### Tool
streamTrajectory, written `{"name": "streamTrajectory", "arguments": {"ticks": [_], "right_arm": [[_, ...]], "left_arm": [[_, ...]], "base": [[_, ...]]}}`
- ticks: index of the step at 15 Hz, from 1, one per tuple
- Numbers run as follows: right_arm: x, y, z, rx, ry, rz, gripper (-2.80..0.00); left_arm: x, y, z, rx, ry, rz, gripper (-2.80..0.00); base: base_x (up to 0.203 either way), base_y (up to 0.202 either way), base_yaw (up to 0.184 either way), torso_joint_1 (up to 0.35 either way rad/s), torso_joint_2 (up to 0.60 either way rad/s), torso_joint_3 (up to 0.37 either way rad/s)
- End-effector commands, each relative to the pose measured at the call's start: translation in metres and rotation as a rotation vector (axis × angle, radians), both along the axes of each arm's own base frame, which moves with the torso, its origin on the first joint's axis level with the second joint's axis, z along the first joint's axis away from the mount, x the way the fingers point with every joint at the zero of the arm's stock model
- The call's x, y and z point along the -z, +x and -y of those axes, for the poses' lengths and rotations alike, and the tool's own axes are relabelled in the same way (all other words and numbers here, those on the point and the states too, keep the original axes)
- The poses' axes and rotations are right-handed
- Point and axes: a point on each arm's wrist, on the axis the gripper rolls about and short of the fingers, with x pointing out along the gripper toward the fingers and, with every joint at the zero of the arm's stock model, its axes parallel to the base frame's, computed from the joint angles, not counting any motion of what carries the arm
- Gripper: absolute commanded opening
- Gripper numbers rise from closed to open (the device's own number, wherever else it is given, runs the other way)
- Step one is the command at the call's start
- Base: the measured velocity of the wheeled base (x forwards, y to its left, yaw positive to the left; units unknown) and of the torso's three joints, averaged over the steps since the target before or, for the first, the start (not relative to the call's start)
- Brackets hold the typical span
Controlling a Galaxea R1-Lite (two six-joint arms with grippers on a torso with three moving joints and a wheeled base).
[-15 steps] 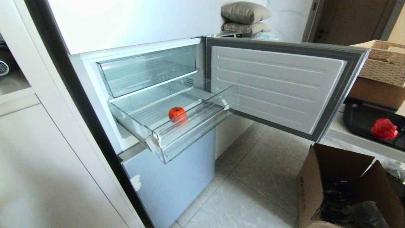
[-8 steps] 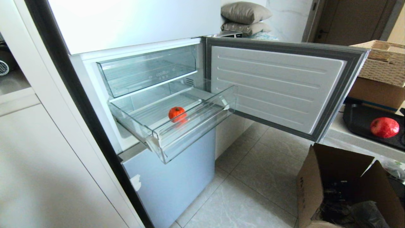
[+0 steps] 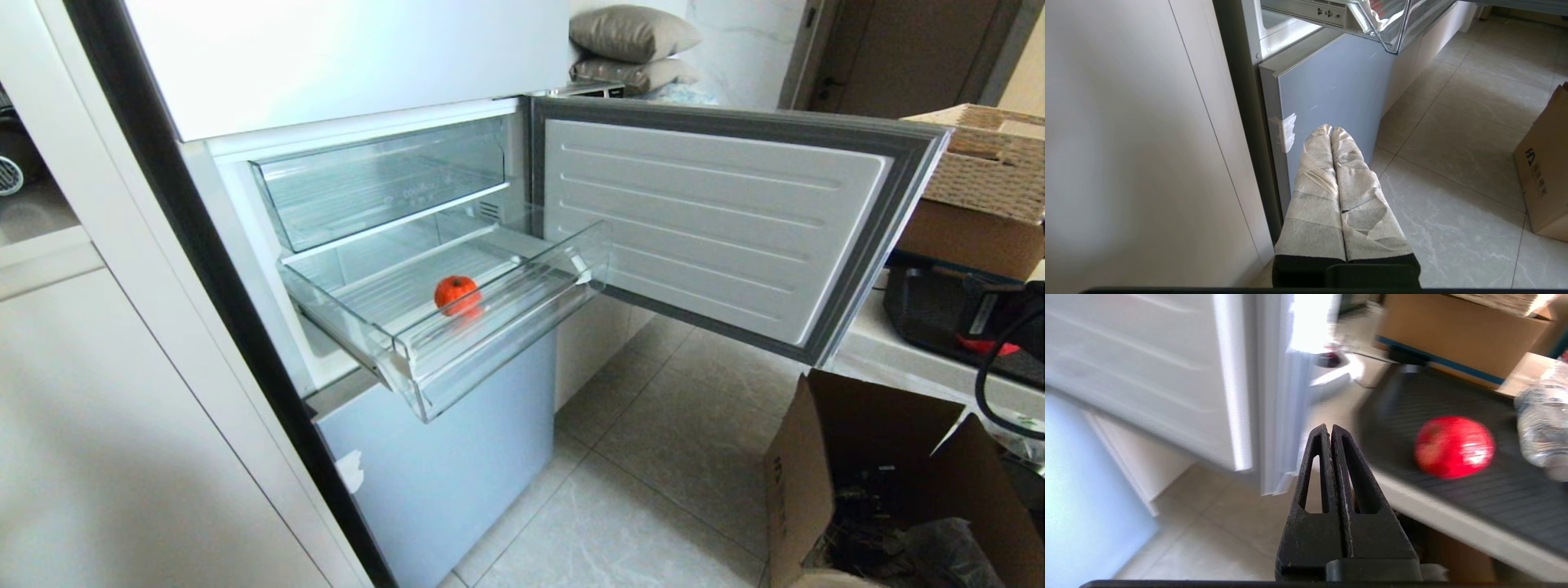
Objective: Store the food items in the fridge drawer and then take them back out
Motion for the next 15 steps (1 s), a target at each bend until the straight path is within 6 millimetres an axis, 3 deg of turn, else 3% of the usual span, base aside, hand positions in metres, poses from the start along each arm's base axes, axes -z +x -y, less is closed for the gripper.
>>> {"name": "streamTrajectory", "arguments": {"ticks": [1, 3, 9, 15], "right_arm": [[-0.005, -0.018, -0.051, -0.086, -0.012, 0.022, -2.8], [0.007, -0.025, -0.073, -0.031, -0.078, -0.039, -2.8], [0.018, -0.025, -0.074, -0.017, -0.089, -0.083, -2.8], [0.016, -0.025, -0.073, -0.013, -0.088, -0.072, -2.8]], "left_arm": [[0.0, 0.0, 0.0, 0.0, 0.0, -0.001, -2.8], [0.0, 0.0, 0.0, -0.001, 0.0, -0.001, -2.8], [0.0, 0.0, 0.0, 0.0, 0.0, -0.001, -2.8], [0.0, 0.0, 0.0, 0.0, 0.0, -0.003, -2.8]], "base": [[0.0, 0.0, 0.0, 0.0, 0.0, 0.0], [0.0, 0.0, 0.0, 0.0, 0.0, 0.0], [0.0, 0.0, 0.0, 0.0, 0.0, 0.0], [0.001, 0.0, 0.008, 0.0, 0.0, 0.001]]}}
